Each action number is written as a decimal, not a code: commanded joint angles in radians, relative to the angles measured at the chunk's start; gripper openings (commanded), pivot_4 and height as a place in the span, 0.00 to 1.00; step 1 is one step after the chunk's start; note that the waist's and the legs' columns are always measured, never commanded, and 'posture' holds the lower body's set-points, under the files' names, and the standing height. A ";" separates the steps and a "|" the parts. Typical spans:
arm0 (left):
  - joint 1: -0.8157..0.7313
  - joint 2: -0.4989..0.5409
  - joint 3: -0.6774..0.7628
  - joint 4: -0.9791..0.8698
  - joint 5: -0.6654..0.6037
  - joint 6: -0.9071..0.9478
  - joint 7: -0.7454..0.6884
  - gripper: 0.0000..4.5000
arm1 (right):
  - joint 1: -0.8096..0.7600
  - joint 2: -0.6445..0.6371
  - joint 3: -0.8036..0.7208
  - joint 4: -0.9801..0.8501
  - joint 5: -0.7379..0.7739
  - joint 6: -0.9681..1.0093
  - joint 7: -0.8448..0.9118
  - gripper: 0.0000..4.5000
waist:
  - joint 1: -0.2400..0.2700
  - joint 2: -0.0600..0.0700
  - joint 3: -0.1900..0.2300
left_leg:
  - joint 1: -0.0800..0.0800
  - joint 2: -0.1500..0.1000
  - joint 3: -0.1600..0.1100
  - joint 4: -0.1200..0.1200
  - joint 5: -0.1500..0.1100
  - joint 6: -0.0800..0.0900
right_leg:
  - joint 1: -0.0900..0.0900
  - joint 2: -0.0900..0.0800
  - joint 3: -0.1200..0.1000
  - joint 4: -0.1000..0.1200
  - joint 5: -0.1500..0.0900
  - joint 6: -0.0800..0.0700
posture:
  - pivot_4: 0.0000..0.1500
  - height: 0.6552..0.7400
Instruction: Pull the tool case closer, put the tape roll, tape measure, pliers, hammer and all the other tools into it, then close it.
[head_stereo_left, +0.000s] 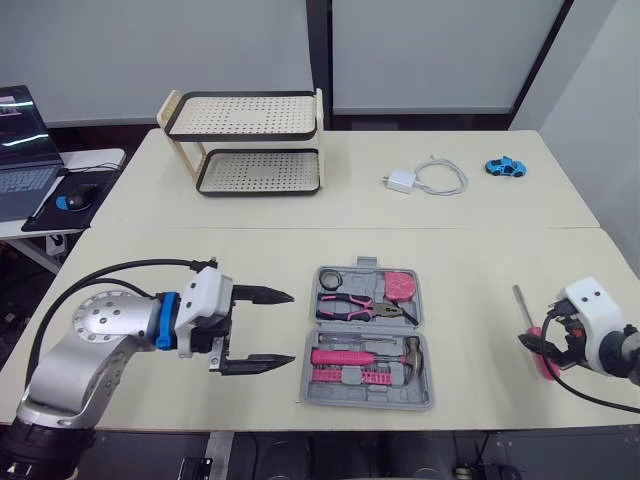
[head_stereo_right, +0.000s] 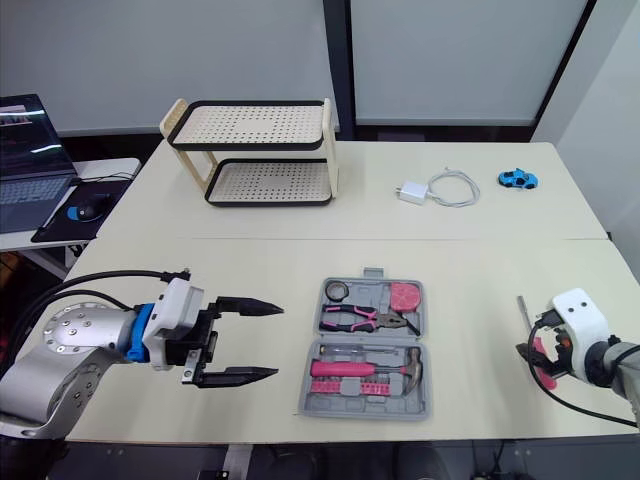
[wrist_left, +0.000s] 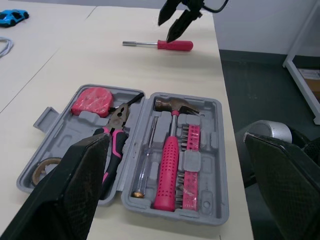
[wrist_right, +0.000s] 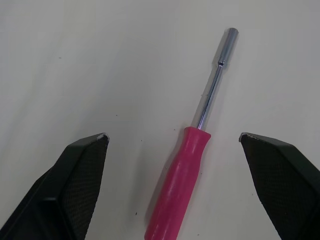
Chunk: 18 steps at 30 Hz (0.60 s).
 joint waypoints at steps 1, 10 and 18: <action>-0.035 -0.014 -0.020 -0.038 -0.023 0.025 0.011 0.99 | -0.040 0.033 -0.002 0.034 -0.011 -0.004 -0.059 1.00 | 0.000 0.000 0.000 | 0.000 0.000 0.000 0.000 0.000 0.000 | 0.000 0.000 0.000 0.000 0.000 0.000 | 1.00 1.00; -0.078 -0.033 -0.047 -0.052 -0.022 0.060 0.015 0.99 | -0.074 0.058 0.020 0.132 -0.009 -0.034 -0.109 1.00 | 0.000 0.000 0.000 | 0.000 0.000 0.000 0.000 0.000 0.000 | 0.000 0.000 0.000 0.000 0.000 0.000 | 1.00 1.00; -0.086 -0.039 -0.055 -0.051 -0.014 0.062 0.016 0.99 | -0.091 0.087 0.036 0.198 -0.001 -0.079 -0.116 1.00 | -0.001 0.000 0.000 | 0.000 0.000 0.000 0.000 0.000 0.000 | 0.000 0.000 0.000 0.000 0.000 0.000 | 1.00 1.00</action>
